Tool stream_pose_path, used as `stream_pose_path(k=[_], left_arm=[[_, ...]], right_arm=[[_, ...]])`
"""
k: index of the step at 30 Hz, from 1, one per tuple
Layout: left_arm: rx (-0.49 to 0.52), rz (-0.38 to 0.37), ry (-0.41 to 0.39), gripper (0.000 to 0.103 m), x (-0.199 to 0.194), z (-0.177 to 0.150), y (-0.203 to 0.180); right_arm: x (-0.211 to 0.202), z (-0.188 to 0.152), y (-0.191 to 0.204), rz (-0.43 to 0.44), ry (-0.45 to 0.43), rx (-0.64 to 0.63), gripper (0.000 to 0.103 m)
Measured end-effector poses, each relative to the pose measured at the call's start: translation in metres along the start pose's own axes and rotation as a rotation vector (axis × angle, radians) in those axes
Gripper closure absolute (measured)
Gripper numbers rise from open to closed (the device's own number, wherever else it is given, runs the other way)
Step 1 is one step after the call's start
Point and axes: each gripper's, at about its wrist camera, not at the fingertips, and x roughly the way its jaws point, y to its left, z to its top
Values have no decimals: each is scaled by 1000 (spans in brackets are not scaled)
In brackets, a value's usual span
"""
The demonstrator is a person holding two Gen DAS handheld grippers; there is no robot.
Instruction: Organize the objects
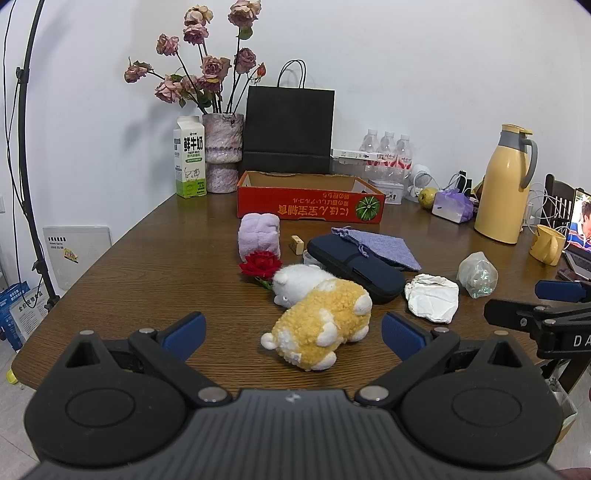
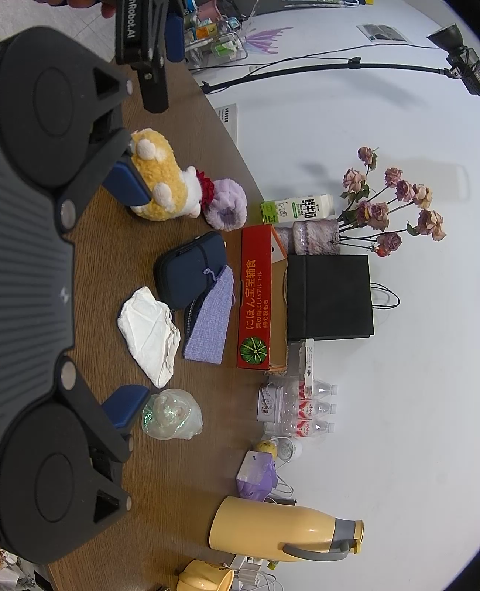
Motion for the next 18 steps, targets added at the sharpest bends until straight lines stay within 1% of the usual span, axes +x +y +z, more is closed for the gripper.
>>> stream_pose_path(k=[18], left_arm=[[0, 0, -1, 0, 0, -1, -1]], right_arm=[[-1, 0, 0, 0, -1, -1, 0]])
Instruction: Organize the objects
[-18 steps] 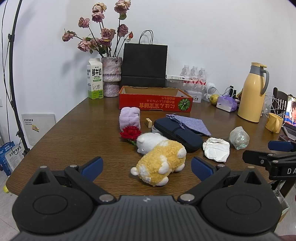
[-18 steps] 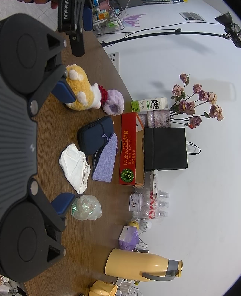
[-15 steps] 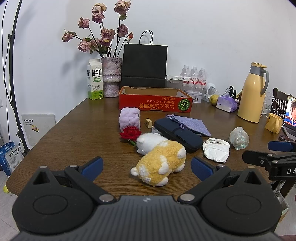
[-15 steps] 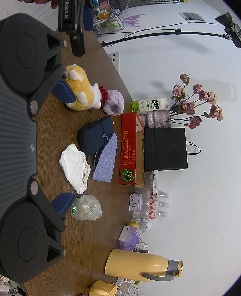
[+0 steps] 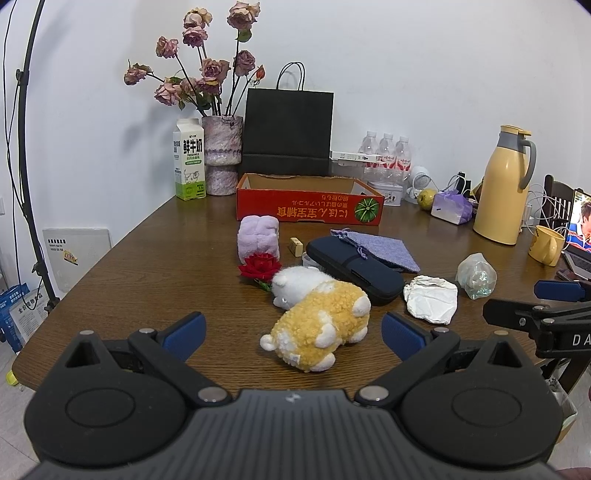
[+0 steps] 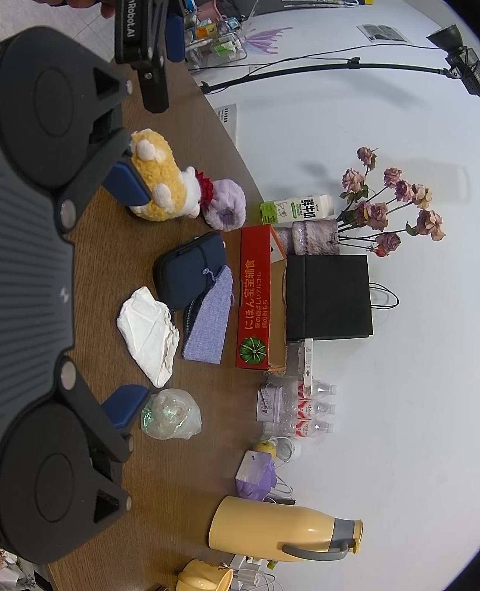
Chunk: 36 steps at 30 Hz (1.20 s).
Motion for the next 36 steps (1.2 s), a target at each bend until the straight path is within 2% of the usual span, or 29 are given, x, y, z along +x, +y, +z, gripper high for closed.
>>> stream_pose_path(k=[36], left_arm=[[-3, -8, -10, 0, -4, 2, 0]], right_arm=[[0, -1, 1, -3, 2, 0, 0]])
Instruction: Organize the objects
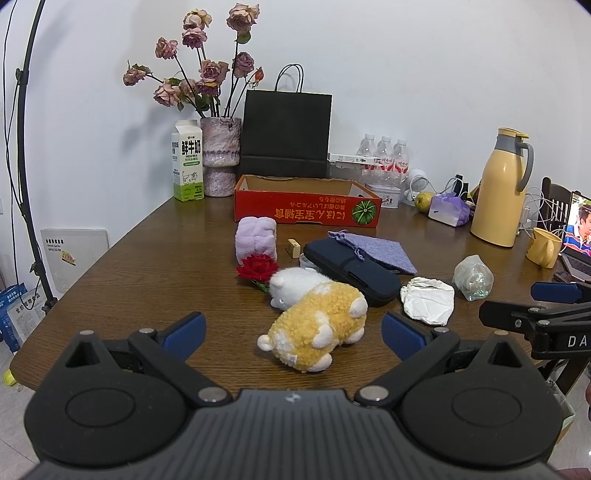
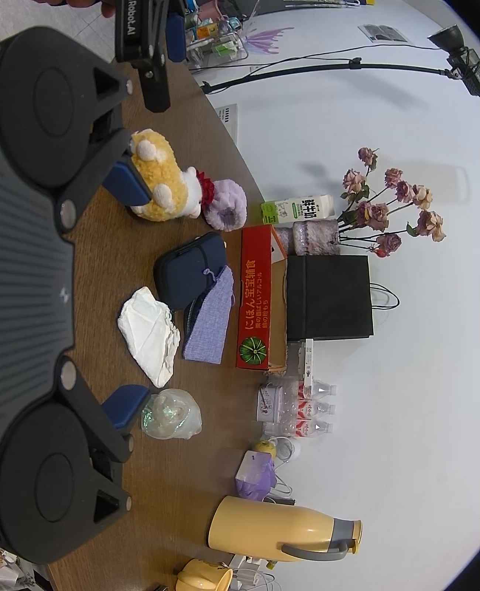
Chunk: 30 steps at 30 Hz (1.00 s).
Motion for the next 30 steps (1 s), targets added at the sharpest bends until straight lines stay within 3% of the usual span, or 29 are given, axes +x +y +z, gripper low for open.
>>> stream_pose_path(k=[30], left_arm=[[11, -25, 28, 0, 21, -4, -5]], right_arm=[[17, -3, -11, -18, 42, -9, 0]])
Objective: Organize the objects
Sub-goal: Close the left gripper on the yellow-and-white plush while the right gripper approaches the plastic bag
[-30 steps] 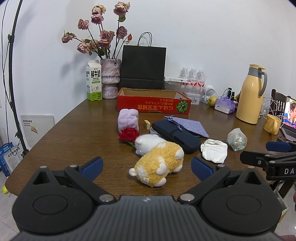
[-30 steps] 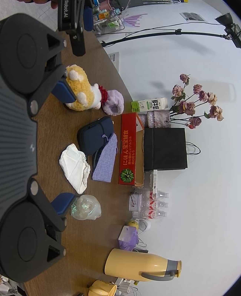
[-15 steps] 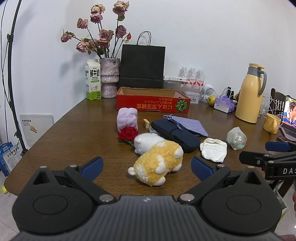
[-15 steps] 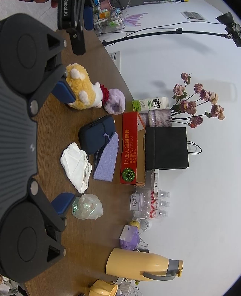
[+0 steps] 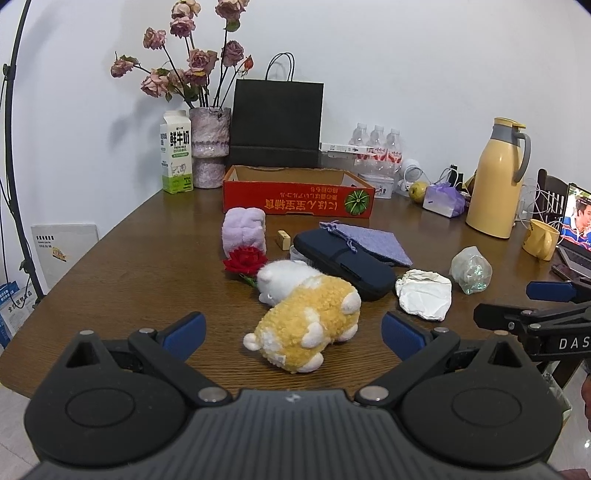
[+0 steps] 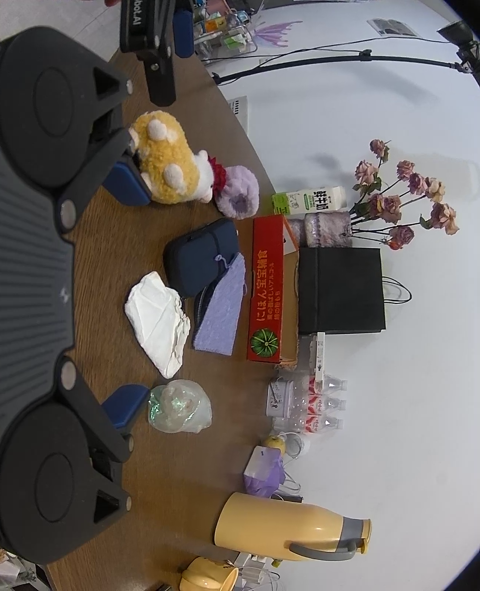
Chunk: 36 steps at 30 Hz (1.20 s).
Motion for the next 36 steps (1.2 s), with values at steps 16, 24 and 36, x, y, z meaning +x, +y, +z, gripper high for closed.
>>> stream_pose_path(k=[16, 24, 36], left_arm=[[1, 9, 64, 0, 37, 1, 1], [11, 6, 102, 0, 59, 5, -7], [-24, 78, 144, 0, 94, 12, -18]], right_arm=[[40, 0, -10, 10, 62, -1, 0], [60, 2, -16, 20, 80, -1, 0], [81, 6, -30, 46, 89, -12, 0]])
